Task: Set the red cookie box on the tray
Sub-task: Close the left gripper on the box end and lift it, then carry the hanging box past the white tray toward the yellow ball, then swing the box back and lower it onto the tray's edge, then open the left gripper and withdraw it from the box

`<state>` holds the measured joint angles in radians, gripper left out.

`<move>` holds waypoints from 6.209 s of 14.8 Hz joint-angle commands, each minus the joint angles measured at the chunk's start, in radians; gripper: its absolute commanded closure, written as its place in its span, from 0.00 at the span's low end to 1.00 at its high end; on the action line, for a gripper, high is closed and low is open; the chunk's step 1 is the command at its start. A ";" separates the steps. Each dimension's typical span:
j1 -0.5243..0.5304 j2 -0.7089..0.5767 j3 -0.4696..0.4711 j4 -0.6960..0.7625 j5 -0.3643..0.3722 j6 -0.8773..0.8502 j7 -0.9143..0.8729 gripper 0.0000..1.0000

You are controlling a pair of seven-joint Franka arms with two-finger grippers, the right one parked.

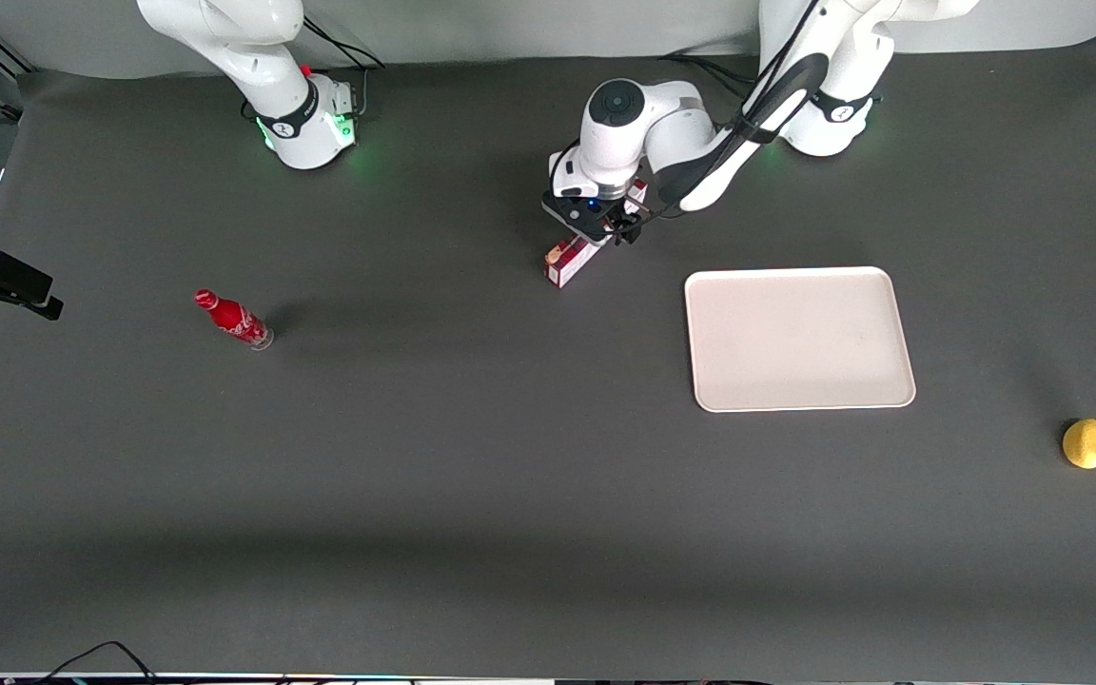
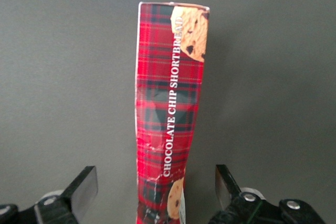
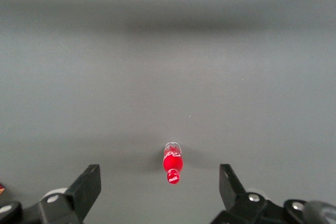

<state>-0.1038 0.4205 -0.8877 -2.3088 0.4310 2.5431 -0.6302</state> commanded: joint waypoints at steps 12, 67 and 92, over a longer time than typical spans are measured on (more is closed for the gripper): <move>-0.053 0.034 0.052 -0.001 0.063 0.046 -0.138 0.73; 0.207 -0.444 0.886 -0.221 -0.485 -0.023 0.782 1.00; 0.176 -0.333 0.886 -0.186 -0.491 0.102 0.731 0.00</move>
<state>0.0803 0.1245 -0.0061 -2.5172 -0.0510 2.6909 0.1069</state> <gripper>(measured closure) 0.339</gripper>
